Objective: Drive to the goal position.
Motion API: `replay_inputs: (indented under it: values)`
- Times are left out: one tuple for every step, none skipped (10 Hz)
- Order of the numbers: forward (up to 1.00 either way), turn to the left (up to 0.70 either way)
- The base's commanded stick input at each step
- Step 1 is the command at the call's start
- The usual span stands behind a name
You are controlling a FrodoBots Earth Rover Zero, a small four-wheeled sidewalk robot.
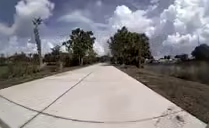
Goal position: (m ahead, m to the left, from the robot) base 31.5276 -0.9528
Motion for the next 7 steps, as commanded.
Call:
replay_inputs:
  values:
    - [0.85,0.0]
    - [0.85,0.0]
    - [0.85,0.0]
    - [0.85,0.0]
    - [0.85,0.0]
    - [0.85,0.0]
    - [0.85,0.0]
